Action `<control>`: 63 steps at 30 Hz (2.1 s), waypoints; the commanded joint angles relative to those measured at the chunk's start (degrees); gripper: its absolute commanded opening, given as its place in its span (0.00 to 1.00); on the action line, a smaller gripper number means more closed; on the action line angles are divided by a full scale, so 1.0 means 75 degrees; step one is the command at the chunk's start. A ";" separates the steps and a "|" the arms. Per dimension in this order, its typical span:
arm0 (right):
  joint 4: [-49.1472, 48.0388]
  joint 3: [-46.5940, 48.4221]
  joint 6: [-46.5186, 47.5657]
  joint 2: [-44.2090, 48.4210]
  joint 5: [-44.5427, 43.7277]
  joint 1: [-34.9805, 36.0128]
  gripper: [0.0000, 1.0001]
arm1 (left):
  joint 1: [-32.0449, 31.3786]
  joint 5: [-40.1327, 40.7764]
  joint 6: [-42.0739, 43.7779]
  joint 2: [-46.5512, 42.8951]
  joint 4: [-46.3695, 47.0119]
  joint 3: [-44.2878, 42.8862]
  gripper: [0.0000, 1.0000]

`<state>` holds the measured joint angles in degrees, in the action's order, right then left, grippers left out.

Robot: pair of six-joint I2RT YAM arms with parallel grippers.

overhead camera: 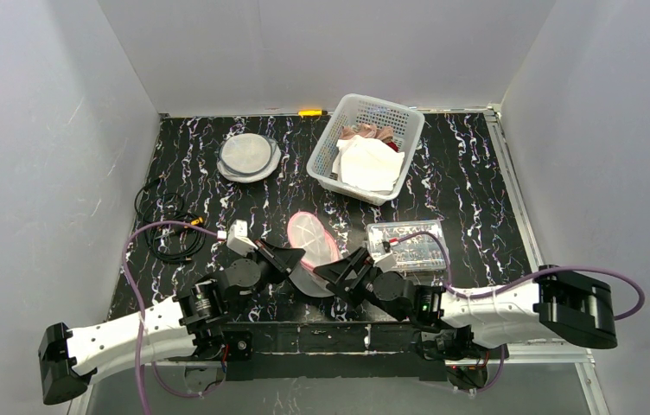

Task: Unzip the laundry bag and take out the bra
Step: Open the laundry bag at the center of the board.

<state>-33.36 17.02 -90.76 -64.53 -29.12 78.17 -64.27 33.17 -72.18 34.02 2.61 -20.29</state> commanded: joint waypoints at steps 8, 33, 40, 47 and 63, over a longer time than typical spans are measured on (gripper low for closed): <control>-0.1237 0.0407 -0.0024 -0.0990 -0.0111 -0.0470 0.73 | -0.0149 0.0242 0.0047 -0.0363 0.0030 0.0222 0.00; 0.4187 0.6254 0.7583 -0.2283 0.4320 -0.1259 0.01 | -0.0162 0.2140 0.0263 -0.1931 -0.8491 -0.3792 0.76; 0.4942 0.6699 0.8727 -0.2220 0.4228 -0.1453 0.01 | -0.0161 0.2734 0.0371 -0.2346 -0.9058 -0.4183 0.76; 0.4259 0.4196 0.8855 -0.1212 0.4014 -0.2187 0.01 | -0.0161 0.2171 0.0069 -0.2448 -0.8491 -0.2984 0.76; 0.5328 0.3127 0.8808 0.0269 0.3247 -0.2255 0.52 | -0.0163 0.0417 -0.0156 -0.1313 -0.6686 -0.1657 0.74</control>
<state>3.55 38.57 -25.45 -65.67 -2.94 61.06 -65.23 37.54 -72.05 21.58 -49.93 -32.36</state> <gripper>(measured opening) 0.428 0.749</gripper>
